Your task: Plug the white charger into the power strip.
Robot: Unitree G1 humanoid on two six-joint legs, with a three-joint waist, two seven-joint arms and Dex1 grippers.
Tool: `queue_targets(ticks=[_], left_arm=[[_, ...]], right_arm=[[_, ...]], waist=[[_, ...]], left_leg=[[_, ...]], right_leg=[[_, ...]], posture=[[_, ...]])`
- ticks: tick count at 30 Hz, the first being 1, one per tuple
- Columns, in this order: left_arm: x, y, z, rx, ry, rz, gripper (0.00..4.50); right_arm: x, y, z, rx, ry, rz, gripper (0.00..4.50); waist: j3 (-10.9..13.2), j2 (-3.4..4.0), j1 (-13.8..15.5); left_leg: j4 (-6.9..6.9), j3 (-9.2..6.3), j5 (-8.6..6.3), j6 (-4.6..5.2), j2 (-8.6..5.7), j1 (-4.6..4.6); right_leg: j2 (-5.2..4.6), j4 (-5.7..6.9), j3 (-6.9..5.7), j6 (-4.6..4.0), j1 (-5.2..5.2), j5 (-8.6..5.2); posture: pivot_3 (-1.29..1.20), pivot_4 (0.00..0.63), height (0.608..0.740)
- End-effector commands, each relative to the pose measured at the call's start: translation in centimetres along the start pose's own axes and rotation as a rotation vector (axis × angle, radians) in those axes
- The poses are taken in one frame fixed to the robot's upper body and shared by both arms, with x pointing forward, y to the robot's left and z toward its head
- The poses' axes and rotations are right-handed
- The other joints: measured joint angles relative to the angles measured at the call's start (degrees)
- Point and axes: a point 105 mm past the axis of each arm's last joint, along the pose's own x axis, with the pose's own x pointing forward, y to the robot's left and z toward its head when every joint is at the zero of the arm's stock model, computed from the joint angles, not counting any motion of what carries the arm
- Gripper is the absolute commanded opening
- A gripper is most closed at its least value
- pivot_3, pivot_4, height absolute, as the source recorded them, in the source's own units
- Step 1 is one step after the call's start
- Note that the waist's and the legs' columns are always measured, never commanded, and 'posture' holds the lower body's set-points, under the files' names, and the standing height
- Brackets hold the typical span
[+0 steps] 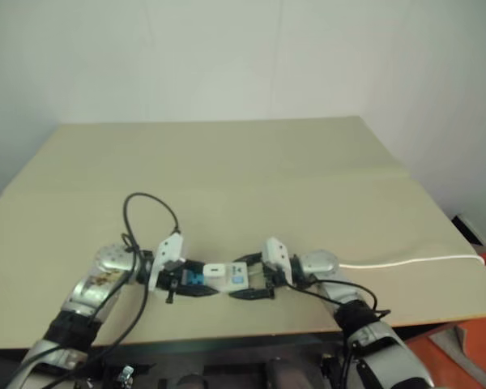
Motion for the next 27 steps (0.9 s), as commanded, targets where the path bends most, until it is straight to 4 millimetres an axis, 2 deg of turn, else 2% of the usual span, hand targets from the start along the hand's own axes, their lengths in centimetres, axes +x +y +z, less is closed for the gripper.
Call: queue_targets(ticks=[1,4,6,9,14,18,21,23,27], left_arm=[[0.2,-0.7,-3.4,-0.115,0.097,0.013,3.54],[0.3,-0.7,-3.3,-0.115,0.087,0.017,4.41],[0.2,-0.6,-2.9,-0.109,0.072,0.021,4.46],[-0.4,-0.3,-2.3,-0.066,0.078,0.030,4.50],[-2.5,0.5,-0.7,0.006,0.081,0.063,4.50],[-4.2,0.7,0.8,0.064,0.078,0.076,4.50],[-5.7,0.7,2.0,0.107,0.083,0.098,4.50],[-6.8,0.4,2.7,0.129,0.092,0.101,4.50],[-8.9,-0.4,3.2,0.151,0.145,0.115,4.50]], right_arm=[[-0.3,-0.4,0.2,0.006,-0.009,-0.025,3.43],[-0.3,-0.4,0.2,0.005,-0.007,-0.026,3.43],[-0.3,-0.4,0.2,0.011,-0.007,-0.025,3.43],[-0.3,-0.4,0.2,0.025,-0.007,-0.018,4.44],[-0.6,-0.6,0.3,-0.007,-0.005,-0.052,4.44],[-2.0,-0.7,0.9,-0.028,0.000,-0.064,4.44],[-4.5,-0.9,1.9,-0.057,-0.004,-0.122,4.44],[-6.3,-0.6,2.6,-0.081,0.000,-0.160,4.44],[-9.7,0.4,3.8,-0.099,0.028,-0.217,4.44]], waist=[[-0.04,0.06,0.12],[-0.05,0.08,0.41],[-0.05,0.08,0.41],[-0.05,0.08,0.38],[-0.04,0.08,0.35],[0.10,0.12,0.78],[0.15,0.12,1.65],[0.32,0.13,1.99],[0.91,0.15,2.39]], left_leg=[[0.00,0.00,0.00,0.00,0.00,0.02],[-0.01,0.00,0.00,0.00,0.01,0.04],[-0.01,0.00,0.00,0.00,0.00,0.04],[-0.01,0.00,0.00,0.00,0.01,0.02],[-0.02,0.00,0.00,0.00,0.03,-0.03],[-0.01,0.01,0.00,0.00,0.03,-0.35],[0.12,0.00,0.01,0.00,0.02,-0.94],[0.33,-0.05,0.02,-0.01,0.02,-1.70],[0.40,-0.03,0.01,-0.02,-0.08,-1.84]], right_leg=[[0.00,0.00,0.01,0.00,0.02,0.00],[0.02,0.00,0.00,-0.08,0.02,-0.05],[0.02,0.00,0.01,-0.13,0.02,-0.08],[0.03,0.00,0.01,-0.08,0.00,-0.04],[0.05,0.00,0.02,-0.07,-0.08,-0.04],[0.05,-0.01,0.01,-0.03,-0.35,-0.01],[0.04,0.00,-0.01,0.01,-0.87,0.03],[0.04,0.03,-0.08,0.05,-1.49,0.13],[-0.10,-0.02,-0.09,0.07,-1.53,0.15]], posture=[[0.00,0.150,0.740],[0.00,0.150,0.740],[0.00,0.150,0.740],[0.00,0.150,0.740],[0.00,0.150,0.740],[0.00,0.150,0.740],[0.00,0.150,0.740],[0.00,0.150,0.740],[0.00,0.150,0.740]])
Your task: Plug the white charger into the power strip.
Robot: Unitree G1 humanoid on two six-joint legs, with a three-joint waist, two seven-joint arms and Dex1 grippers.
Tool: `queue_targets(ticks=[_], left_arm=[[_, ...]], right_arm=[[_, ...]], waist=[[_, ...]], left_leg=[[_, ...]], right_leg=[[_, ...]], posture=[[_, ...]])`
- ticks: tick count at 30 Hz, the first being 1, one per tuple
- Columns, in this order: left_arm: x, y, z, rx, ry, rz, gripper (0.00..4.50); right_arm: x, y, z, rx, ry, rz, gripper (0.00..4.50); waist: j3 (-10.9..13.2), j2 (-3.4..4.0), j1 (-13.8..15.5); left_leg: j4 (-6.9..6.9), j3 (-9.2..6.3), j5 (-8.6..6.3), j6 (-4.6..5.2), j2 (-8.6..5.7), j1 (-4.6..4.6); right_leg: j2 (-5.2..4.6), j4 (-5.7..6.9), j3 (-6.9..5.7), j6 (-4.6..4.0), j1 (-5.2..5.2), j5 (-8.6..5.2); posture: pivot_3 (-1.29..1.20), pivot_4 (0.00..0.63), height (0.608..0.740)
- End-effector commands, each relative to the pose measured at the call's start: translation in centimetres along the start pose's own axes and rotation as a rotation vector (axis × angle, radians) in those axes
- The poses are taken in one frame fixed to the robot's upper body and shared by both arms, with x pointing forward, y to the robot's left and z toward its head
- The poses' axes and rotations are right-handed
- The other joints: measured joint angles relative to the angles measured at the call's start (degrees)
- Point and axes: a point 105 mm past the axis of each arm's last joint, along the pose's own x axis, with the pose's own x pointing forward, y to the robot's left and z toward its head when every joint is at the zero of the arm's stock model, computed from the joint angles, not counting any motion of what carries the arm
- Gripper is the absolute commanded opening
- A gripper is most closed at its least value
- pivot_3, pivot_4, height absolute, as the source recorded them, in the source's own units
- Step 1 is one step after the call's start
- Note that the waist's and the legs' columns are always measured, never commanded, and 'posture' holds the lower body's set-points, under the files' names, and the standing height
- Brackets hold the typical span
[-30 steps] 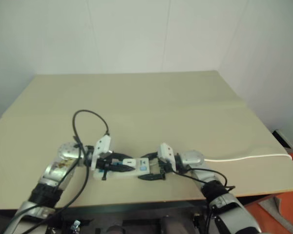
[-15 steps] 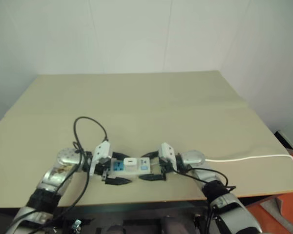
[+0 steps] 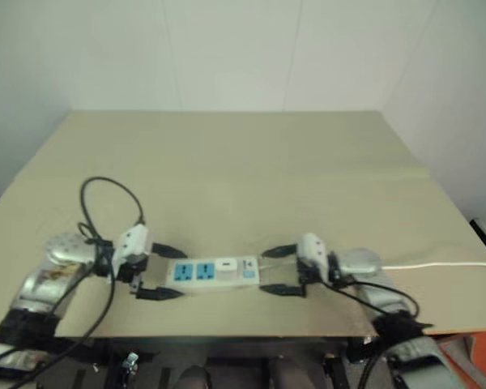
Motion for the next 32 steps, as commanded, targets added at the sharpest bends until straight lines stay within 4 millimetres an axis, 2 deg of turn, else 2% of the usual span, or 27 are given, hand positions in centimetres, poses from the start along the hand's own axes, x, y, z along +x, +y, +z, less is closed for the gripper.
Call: queue_targets(ticks=[1,8,10,14,17,22,32], left_arm=[[-2.0,-0.5,1.2,0.063,0.021,0.015,4.50],[-6.0,-1.3,1.4,0.074,0.118,0.093,4.50],[-7.9,-1.3,1.4,0.077,0.167,0.145,4.50],[-10.4,-1.6,1.4,0.076,0.235,0.208,4.50],[-11.0,-2.2,1.7,0.074,0.242,0.226,4.50],[-10.5,-3.5,1.8,0.043,0.208,0.227,4.50],[-10.1,-3.0,2.0,0.053,0.198,0.232,4.50]], right_arm=[[-2.6,-0.1,2.5,-0.052,-0.032,-0.054,4.44],[-7.9,-0.1,3.4,-0.046,0.036,-0.159,4.44],[-9.5,0.0,3.7,-0.049,0.067,-0.185,4.44],[-11.5,0.4,4.4,-0.041,0.099,-0.216,4.44],[-12.6,0.8,4.6,-0.033,0.123,-0.229,4.44],[-13.5,0.7,5.2,-0.037,0.137,-0.258,4.44],[-13.3,0.8,5.4,-0.031,0.147,-0.257,4.44]], waist=[[0.14,0.06,-0.02],[0.35,0.08,0.05],[0.37,0.08,0.12],[0.42,0.09,0.23],[0.43,0.09,0.16],[0.45,0.06,0.23],[0.45,0.06,0.27]], left_leg=[[0.00,0.02,0.00,0.00,-0.02,0.01],[0.00,0.04,0.00,0.00,-0.01,0.02],[0.00,0.06,0.00,0.00,-0.01,0.02],[0.00,0.07,0.00,0.00,-0.04,0.01],[0.00,0.10,0.00,0.00,-0.07,0.02],[0.00,0.13,0.00,0.00,-0.11,0.02],[0.00,0.13,0.00,0.00,-0.14,0.01]], right_leg=[[-0.02,-0.01,0.01,0.01,0.01,-0.01],[-0.02,-0.03,0.00,0.03,0.01,-0.02],[-0.03,-0.04,0.00,0.02,0.00,-0.02],[-0.09,-0.06,-0.01,0.01,0.00,-0.03],[-0.15,-0.06,-0.01,0.01,0.01,-0.04],[-0.22,-0.07,-0.02,0.02,0.03,-0.04],[-0.23,-0.07,-0.03,0.05,0.04,-0.03]], posture=[[0.00,0.150,0.740],[0.00,0.150,0.740],[0.00,0.150,0.740],[0.00,0.150,0.740],[0.00,0.150,0.740],[0.00,0.150,0.740],[0.00,0.150,0.740]])
